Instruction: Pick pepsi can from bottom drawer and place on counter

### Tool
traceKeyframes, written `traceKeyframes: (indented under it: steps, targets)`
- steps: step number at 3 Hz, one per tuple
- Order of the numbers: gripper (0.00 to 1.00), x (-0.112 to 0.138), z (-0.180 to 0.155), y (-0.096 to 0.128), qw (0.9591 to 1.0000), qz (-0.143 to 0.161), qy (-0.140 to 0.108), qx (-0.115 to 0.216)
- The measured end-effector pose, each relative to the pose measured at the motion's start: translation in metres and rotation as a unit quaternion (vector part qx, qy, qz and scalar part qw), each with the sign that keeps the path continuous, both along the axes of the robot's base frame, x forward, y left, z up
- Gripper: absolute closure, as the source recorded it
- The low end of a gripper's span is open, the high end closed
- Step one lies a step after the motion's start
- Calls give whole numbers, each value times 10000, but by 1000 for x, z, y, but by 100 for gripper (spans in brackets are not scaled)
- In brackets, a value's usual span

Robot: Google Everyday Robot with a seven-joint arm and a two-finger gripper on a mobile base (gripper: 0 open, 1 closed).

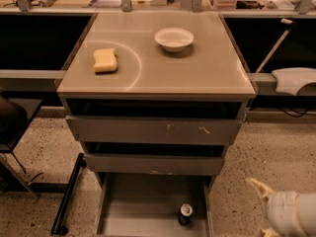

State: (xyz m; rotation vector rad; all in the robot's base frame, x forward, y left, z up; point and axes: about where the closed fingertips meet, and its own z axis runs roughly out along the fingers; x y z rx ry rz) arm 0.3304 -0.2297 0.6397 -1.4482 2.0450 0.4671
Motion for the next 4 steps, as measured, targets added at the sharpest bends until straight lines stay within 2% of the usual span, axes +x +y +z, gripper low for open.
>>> traceKeyframes:
  steps: [1,2,3,4]
  targets:
    - [0,-33,-107,3,9985,-308,334,293]
    - [0,-46,-199,11,9964,-387,684,301]
    - [0,-59,-229,28,9932,-411,934,559]
    - [0,-50,-233,28,9906,-592,690,1025]
